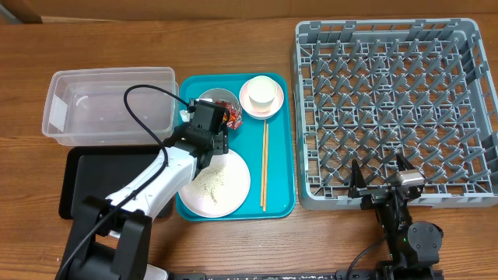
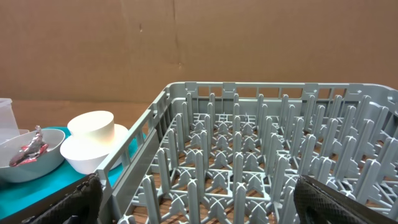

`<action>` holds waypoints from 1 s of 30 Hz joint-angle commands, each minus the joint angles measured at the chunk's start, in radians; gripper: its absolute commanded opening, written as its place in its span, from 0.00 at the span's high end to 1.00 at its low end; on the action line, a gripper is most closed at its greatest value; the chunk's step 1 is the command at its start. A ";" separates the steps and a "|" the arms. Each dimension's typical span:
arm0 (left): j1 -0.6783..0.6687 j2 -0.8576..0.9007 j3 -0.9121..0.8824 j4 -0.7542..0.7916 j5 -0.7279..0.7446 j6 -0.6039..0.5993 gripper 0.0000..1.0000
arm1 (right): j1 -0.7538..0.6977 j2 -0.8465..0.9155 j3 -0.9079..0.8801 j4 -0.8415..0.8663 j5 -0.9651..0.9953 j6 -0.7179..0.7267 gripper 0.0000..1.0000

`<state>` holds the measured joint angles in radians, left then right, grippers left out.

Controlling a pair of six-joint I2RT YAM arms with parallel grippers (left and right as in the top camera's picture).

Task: Sort waste into correct bins and load items into the dishwasher
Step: 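Close the left gripper on the white tissue and lift it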

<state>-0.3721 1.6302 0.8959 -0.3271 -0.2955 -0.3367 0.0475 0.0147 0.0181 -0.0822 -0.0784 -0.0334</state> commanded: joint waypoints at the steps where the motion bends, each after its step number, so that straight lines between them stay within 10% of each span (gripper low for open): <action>1: 0.002 0.019 -0.011 0.012 0.000 0.024 0.19 | -0.003 -0.011 -0.010 0.005 -0.002 0.003 0.00; 30: 0.002 0.106 -0.011 0.039 0.002 0.023 0.31 | -0.003 -0.011 -0.010 0.005 -0.002 0.003 0.00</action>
<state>-0.3721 1.7084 0.8940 -0.2951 -0.2951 -0.3294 0.0471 0.0147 0.0181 -0.0818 -0.0780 -0.0330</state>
